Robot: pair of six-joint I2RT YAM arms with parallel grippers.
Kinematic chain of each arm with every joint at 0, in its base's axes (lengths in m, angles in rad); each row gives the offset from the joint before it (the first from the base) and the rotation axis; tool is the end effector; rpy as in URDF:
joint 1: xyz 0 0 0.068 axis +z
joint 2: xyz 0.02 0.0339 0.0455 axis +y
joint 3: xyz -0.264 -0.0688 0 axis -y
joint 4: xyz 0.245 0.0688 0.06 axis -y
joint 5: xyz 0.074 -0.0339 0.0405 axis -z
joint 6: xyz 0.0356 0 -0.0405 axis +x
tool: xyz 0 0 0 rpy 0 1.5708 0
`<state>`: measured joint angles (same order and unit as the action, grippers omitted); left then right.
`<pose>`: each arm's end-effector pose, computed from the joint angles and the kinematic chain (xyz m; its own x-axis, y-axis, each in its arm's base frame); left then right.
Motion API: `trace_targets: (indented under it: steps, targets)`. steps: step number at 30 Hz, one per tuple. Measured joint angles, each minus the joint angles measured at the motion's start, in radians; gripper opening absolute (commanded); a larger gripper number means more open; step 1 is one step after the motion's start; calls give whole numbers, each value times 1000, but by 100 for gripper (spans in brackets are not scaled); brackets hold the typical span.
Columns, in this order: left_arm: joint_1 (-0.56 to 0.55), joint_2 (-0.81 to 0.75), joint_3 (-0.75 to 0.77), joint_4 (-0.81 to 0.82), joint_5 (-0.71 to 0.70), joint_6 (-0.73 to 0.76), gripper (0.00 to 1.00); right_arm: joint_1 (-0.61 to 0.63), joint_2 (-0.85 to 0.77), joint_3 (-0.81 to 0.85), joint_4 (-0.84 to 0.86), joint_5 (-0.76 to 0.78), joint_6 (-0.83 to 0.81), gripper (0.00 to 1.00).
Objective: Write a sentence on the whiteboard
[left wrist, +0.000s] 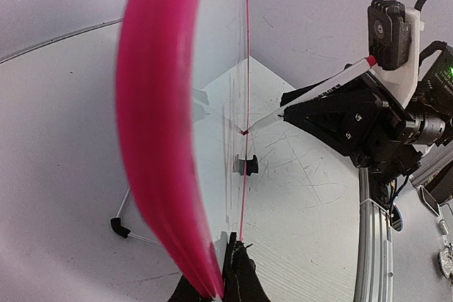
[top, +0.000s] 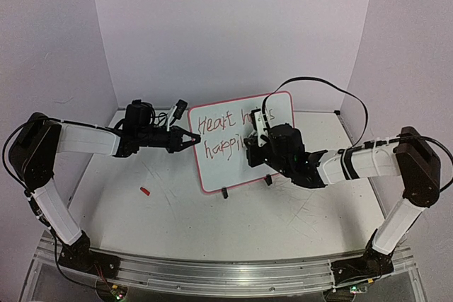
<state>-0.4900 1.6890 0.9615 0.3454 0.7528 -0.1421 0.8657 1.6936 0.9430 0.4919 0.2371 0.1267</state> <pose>0.3122 -0.1941 0.2203 -0.4536 0.1248 -0.8824 0.8475 0.3667 -0.3838 0.2510 0.2820 0.2245 -0.2394 -0.0918 -0.9666 -0.5674 0.8211 0.0625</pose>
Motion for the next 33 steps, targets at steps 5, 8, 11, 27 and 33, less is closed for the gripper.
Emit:
trace_targets:
  steps: [5, 8, 11, 27, 33]
  targets:
    - [0, 0, 0, -1, 0, 0, 0, 0, 0, -1, 1, 1, 5, 0]
    - [0, 0, 0, -1, 0, 0, 0, 0, 0, 0, 0, 1, 4, 0]
    - [0, 0, 0, -1, 0, 0, 0, 0, 0, 12, -5, 1, 0, 0]
    - [0, 0, 0, -1, 0, 3, 0, -10, 0, 61, -4, 39, -14, 0]
    - [0, 0, 0, -5, -1, 3, 0, -10, -1, 43, 8, 56, -14, 0]
